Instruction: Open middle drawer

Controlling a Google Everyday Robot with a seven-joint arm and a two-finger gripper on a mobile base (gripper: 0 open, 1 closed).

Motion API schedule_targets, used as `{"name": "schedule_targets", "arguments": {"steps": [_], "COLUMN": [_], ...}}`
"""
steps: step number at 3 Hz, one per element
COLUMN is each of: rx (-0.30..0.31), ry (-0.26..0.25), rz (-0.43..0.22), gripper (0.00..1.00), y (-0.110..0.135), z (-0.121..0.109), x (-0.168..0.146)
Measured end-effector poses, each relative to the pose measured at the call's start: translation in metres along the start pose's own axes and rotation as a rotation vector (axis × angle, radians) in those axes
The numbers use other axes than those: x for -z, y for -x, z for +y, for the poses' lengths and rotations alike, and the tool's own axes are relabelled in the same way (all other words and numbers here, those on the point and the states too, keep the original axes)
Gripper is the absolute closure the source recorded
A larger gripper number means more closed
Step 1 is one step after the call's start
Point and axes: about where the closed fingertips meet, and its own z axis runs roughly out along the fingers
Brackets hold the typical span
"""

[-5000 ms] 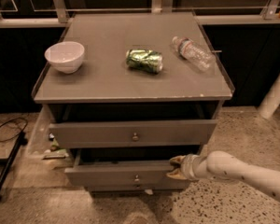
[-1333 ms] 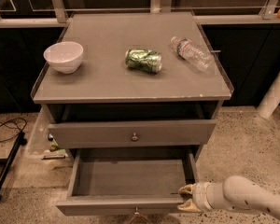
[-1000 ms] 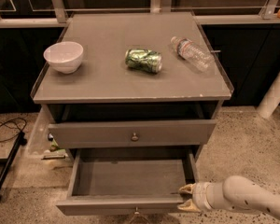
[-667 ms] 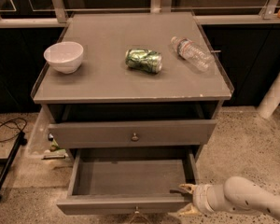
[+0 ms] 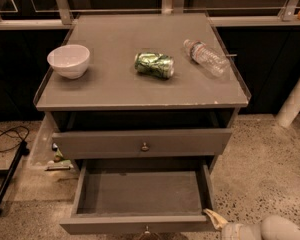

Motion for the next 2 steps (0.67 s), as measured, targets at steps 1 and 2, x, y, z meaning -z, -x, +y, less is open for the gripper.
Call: {"name": "schedule_targets", "arguments": {"steps": [1, 2], "rx": [0.0, 0.0], "ry": [0.0, 0.0], "rz": [0.0, 0.0], "gripper": [0.62, 0.85], "y": [0.0025, 0.0043], "z": [-0.0001, -0.0018], "x": [0.0025, 0.0048]}}
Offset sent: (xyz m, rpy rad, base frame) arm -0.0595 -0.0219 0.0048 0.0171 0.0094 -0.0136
